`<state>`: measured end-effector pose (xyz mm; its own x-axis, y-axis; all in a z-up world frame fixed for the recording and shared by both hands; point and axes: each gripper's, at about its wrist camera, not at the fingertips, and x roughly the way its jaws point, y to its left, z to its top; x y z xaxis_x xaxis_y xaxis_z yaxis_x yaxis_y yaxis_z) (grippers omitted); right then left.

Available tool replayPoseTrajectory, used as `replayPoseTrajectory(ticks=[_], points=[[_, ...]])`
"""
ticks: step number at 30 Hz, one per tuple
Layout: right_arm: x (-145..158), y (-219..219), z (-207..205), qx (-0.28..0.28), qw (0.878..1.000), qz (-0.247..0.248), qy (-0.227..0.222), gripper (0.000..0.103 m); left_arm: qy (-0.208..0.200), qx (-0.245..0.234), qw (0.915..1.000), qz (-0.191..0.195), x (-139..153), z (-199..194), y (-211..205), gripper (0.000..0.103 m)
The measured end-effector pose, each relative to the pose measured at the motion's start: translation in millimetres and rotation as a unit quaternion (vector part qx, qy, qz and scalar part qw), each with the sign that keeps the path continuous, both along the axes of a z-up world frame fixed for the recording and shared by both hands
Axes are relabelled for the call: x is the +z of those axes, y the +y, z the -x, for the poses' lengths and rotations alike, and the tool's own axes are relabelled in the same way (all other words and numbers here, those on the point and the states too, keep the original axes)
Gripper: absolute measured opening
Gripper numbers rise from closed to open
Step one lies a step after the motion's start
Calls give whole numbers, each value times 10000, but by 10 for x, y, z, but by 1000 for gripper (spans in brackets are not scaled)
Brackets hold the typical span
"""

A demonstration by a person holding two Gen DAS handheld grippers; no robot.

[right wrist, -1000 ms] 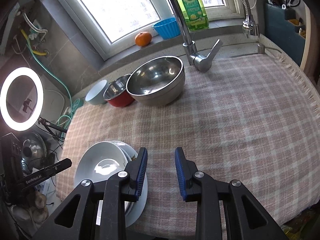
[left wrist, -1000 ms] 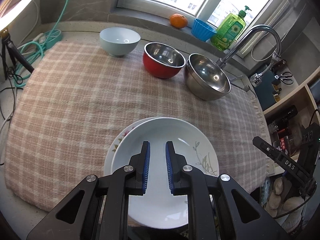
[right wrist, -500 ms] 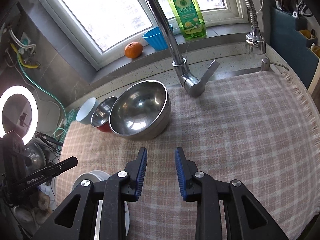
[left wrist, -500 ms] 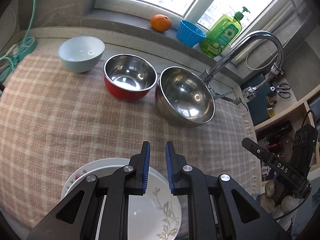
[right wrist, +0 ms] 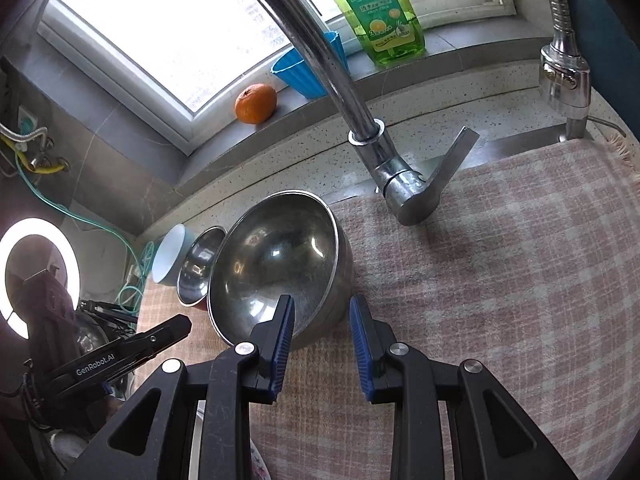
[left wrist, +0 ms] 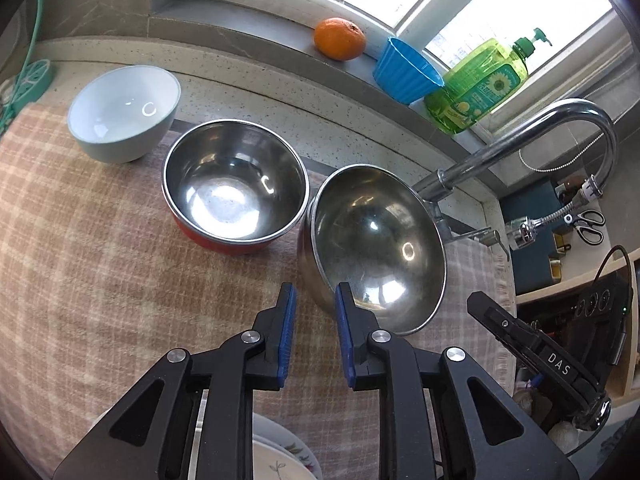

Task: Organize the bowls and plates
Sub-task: 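Move both open tools to the rim of the large stainless steel bowl, then close both grippers on the steel bowl rim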

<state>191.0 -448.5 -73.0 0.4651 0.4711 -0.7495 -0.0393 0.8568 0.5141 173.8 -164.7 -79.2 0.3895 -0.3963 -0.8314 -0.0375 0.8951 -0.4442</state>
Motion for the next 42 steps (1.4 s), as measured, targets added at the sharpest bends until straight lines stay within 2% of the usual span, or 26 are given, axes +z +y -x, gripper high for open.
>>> replayPoseTrajectory(ticks=[4, 10, 27, 29, 33, 42], points=[[-22, 16, -110, 39, 10000, 60, 44, 26, 35, -54, 10000, -41, -21, -107, -32, 18], [-92, 32, -254, 58, 9998, 28, 203, 26, 177, -11, 9998, 130, -83, -165, -29, 18], [-227, 197, -501, 258, 9977, 463, 423, 26, 275, -139, 9995, -39, -217, -329, -170, 18], [-232, 195, -519, 255, 9975, 513, 417, 25, 256, -150, 9995, -71, -225, -327, -178, 18], [-251, 201, -521, 314, 9972, 494, 469, 16, 219, -210, 9995, -92, -235, -333, -216, 18], [-285, 250, -529, 413, 9958, 645, 502, 14, 129, -242, 9995, -184, -241, -334, -223, 14]])
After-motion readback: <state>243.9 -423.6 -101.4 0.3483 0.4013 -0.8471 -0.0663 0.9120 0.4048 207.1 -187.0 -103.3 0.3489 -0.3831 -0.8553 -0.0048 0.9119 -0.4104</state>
